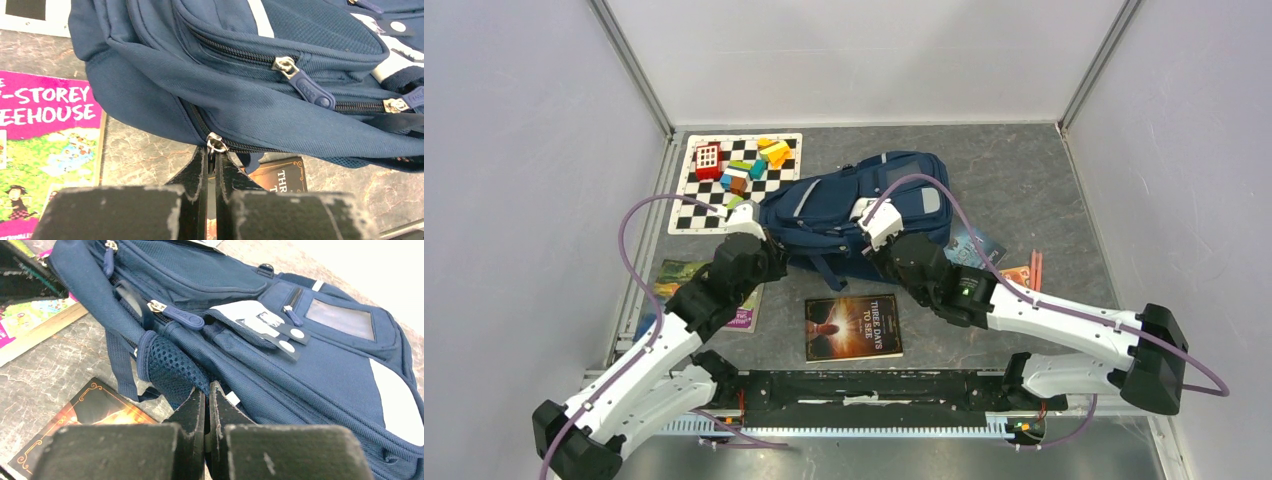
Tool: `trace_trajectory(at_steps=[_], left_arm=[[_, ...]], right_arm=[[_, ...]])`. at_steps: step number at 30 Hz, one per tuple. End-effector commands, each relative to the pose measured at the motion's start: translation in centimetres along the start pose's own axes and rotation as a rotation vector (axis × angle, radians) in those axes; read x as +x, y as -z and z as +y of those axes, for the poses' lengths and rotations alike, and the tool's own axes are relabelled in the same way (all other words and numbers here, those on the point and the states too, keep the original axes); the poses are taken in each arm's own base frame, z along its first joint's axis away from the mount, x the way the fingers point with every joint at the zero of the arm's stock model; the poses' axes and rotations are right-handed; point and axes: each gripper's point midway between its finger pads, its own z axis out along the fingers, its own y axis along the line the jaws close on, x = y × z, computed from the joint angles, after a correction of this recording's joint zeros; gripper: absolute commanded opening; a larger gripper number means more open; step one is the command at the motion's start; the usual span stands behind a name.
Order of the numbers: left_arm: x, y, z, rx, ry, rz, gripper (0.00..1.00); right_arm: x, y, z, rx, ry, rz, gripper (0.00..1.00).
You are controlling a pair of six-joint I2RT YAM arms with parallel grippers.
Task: Pack the student bag
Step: Unzip the student bag at the center of the board.
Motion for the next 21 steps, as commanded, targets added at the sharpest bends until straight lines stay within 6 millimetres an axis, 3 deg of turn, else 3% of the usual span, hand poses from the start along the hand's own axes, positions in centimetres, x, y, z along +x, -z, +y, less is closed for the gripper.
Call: trace_trajectory(at_steps=[1, 9, 14, 21], left_arm=[[-2.2, 0.5, 3.4, -0.118, -0.086, 0.013, 0.02], [-5.8, 1.1, 7.0, -0.267, -0.160, 0.015, 0.02], [-6.3, 2.6, 5.4, -0.146, -0.226, -0.015, 0.02], [-2.5, 2.8, 1.8, 0.137, -0.297, 0.101, 0.02]], right_arm=[[-4.5, 1.0, -4.1, 0.108, 0.010, -0.155, 0.00], [-7.3, 0.2, -4.0, -0.001, 0.189, -0.288, 0.00], [-6.7, -1.4, -4.3, -0.055, 0.265, -0.308, 0.00], [-6.0, -4.3, -5.7, -0.051, 0.350, -0.330, 0.00]])
